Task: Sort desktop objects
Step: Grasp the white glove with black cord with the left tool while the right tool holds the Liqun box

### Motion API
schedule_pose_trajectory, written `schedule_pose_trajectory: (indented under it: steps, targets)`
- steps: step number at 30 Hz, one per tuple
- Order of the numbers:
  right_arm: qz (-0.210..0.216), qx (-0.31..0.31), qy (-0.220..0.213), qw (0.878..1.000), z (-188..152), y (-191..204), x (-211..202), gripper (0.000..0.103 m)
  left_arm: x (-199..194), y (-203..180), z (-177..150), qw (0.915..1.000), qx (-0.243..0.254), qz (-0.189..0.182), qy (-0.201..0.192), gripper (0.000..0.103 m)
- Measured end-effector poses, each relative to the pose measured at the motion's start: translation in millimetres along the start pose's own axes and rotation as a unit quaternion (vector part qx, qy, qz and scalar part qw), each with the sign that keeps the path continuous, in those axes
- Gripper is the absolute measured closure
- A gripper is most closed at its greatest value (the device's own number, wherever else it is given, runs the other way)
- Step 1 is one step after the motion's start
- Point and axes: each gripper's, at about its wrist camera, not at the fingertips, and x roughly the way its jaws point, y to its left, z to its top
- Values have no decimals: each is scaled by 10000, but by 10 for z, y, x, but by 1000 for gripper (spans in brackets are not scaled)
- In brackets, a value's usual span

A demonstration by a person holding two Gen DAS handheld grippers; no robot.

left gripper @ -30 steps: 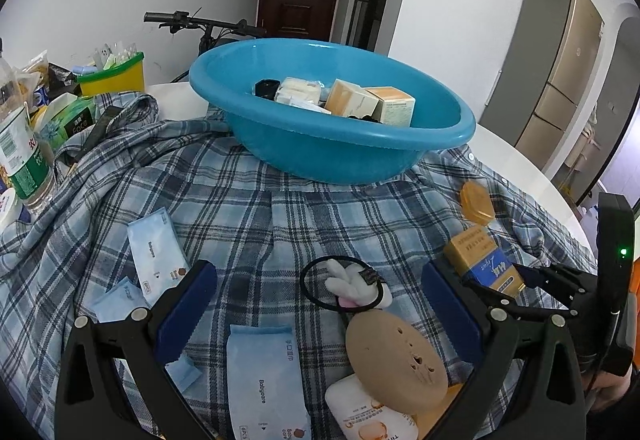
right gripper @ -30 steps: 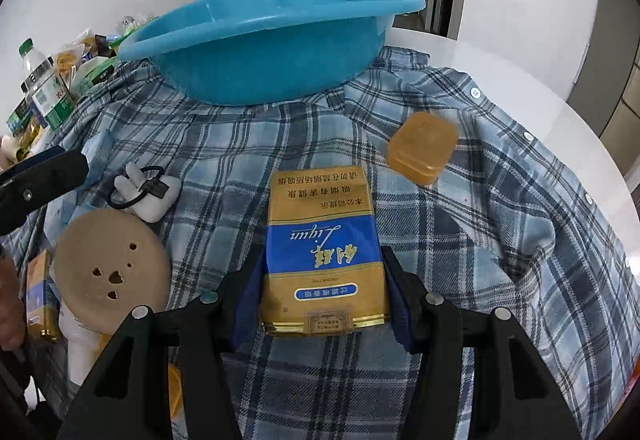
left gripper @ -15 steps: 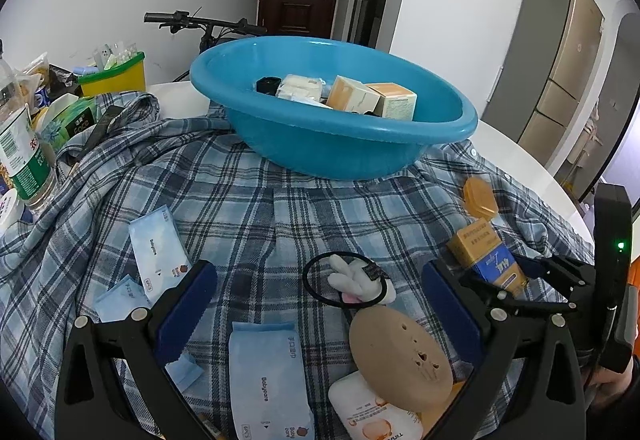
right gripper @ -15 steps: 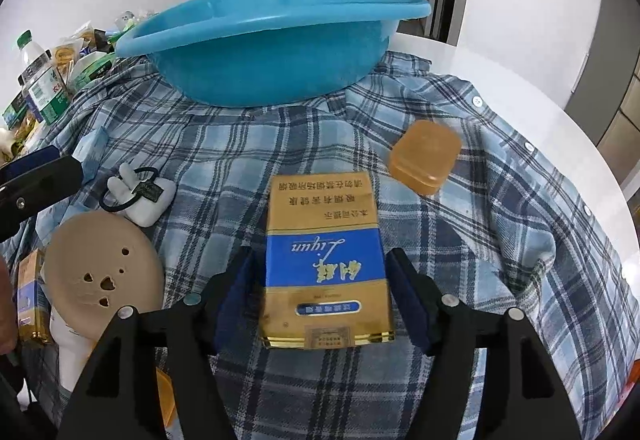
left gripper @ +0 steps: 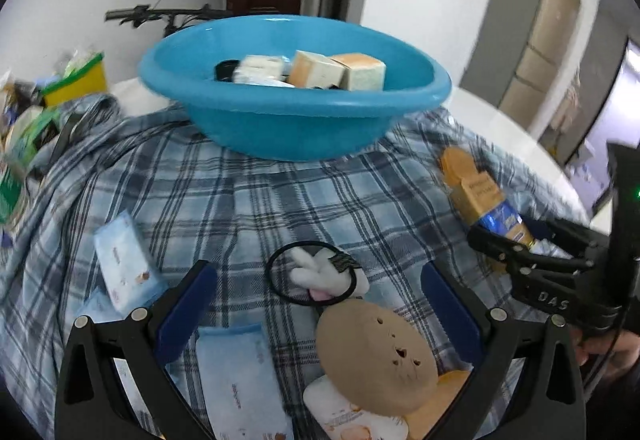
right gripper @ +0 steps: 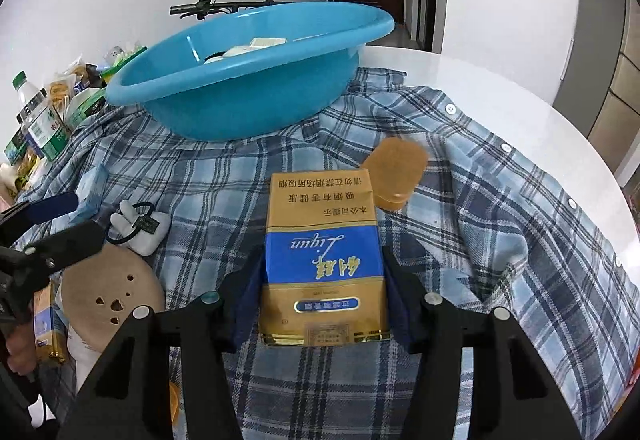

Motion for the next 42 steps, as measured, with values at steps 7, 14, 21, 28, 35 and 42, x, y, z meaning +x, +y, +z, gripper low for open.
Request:
schedule_pose_trajectory:
  steps: [7, 14, 21, 28, 35, 42]
  targets:
    - [46, -2, -36, 10000, 7, -13, -33, 50, 325, -11, 29, 9974, 0, -289, 655, 14]
    - [58, 56, -10, 10000, 8, -62, -11, 50, 460, 44, 52, 9958, -55, -269, 870, 63]
    - [62, 86, 2, 9999, 8, -89, 4, 50, 308, 160, 125, 9989, 13, 30, 474, 67]
    - [65, 74, 12, 10000, 12, -70, 9, 50, 382, 250, 57, 9977, 102, 141, 654, 59]
    - [34, 80, 26, 10000, 14, -72, 9, 50, 436, 300, 121, 9981, -105, 7, 603, 30]
    - [29, 131, 60, 9999, 13, -100, 24, 49, 522, 204, 91, 9972, 106, 90, 741, 67]
